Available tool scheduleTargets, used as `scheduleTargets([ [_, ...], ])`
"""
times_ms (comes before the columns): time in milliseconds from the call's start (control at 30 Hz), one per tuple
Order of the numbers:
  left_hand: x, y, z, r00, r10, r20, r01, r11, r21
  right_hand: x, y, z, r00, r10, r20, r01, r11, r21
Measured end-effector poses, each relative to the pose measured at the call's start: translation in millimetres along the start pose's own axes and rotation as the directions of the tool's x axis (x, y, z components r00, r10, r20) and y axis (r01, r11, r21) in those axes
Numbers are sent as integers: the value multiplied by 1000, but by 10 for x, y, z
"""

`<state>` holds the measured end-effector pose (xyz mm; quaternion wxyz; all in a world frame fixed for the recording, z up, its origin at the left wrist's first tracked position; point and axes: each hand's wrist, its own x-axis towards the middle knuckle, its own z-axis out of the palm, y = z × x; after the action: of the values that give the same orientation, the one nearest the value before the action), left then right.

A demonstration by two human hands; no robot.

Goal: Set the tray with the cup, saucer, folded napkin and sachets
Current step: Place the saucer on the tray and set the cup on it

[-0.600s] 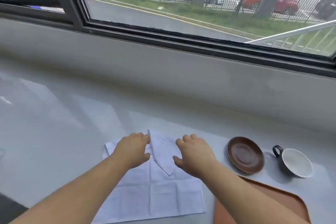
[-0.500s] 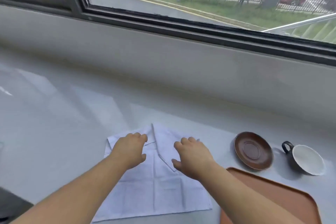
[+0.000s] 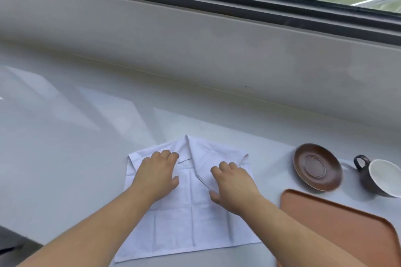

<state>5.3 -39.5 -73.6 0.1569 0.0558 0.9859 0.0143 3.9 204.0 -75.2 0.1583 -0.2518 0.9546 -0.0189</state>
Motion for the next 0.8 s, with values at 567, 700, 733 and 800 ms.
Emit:
scheduleTargets([
  [567,809,3272,-354,971,225,81,-186,923,-336,-1889,2514,-15,721,693,-26,-581,624,523],
  [700,1053,3550,-154,984,8,176,112,744,-659,-1724,2726,173,663,725,189,-556,307,772],
  [733,1117,3594,-115,980,-29,197,161,698,-698,-1655,2765,190,661,717,221,-543,255,800],
  [800,1220,3647,-55,973,-74,220,214,654,-726,-1527,2823,198,663,711,235,-517,208,830],
])
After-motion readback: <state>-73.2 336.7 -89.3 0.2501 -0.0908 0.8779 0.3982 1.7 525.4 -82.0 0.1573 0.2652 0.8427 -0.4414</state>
